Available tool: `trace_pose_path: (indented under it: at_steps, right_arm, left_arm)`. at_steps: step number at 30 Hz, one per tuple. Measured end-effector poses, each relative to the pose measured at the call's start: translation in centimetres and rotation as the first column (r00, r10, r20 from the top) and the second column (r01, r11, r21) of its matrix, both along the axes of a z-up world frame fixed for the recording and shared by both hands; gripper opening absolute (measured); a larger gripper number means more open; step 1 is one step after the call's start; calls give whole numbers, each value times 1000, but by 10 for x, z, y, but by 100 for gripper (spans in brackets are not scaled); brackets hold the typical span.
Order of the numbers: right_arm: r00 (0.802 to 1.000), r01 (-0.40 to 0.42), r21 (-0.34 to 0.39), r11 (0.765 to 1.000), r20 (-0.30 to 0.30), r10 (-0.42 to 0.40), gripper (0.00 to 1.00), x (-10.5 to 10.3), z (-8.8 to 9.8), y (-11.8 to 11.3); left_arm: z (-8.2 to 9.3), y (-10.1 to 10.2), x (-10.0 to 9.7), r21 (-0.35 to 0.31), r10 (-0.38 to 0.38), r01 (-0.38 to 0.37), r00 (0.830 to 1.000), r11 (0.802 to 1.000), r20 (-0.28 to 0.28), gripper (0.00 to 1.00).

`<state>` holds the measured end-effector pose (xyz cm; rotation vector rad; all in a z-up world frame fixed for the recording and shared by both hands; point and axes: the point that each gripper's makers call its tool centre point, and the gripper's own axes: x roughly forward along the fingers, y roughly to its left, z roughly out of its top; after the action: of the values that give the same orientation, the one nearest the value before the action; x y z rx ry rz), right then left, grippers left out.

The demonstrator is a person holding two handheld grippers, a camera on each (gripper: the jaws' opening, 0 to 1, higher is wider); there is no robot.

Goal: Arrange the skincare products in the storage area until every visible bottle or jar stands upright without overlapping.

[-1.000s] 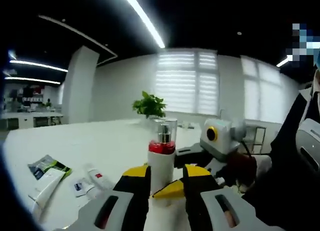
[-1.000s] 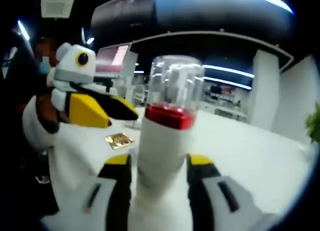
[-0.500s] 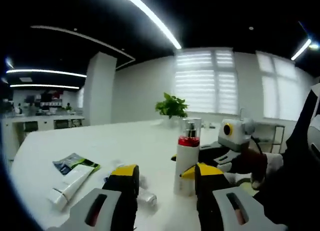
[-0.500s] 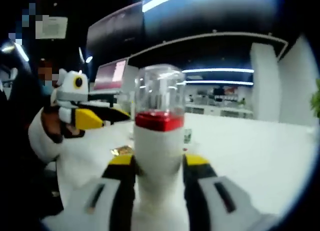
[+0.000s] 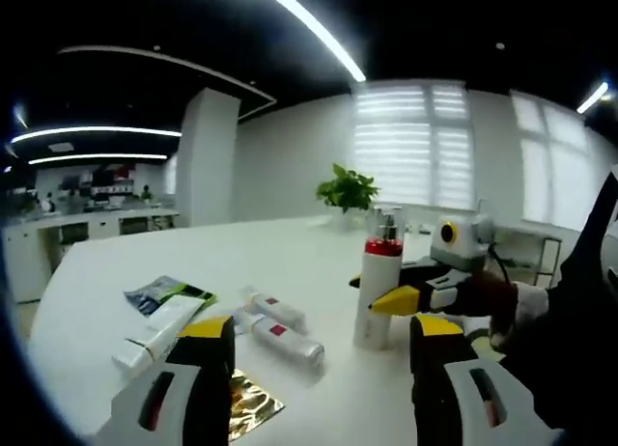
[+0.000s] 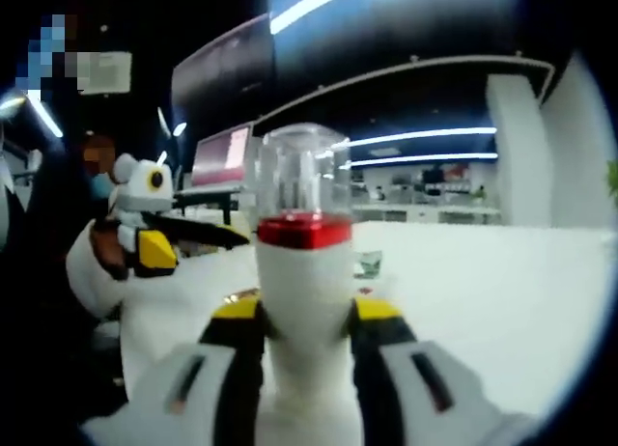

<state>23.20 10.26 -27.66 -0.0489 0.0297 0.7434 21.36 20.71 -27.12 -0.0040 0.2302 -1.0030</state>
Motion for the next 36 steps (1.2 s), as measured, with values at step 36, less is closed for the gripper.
trace_pose_path:
  at_steps: [36]
  right_arm:
    - [998, -58, -5, 998, -26, 58, 32, -2, -2, 5]
  left_arm:
    - [4, 17, 9, -74, 36, -39, 999, 997, -33, 96]
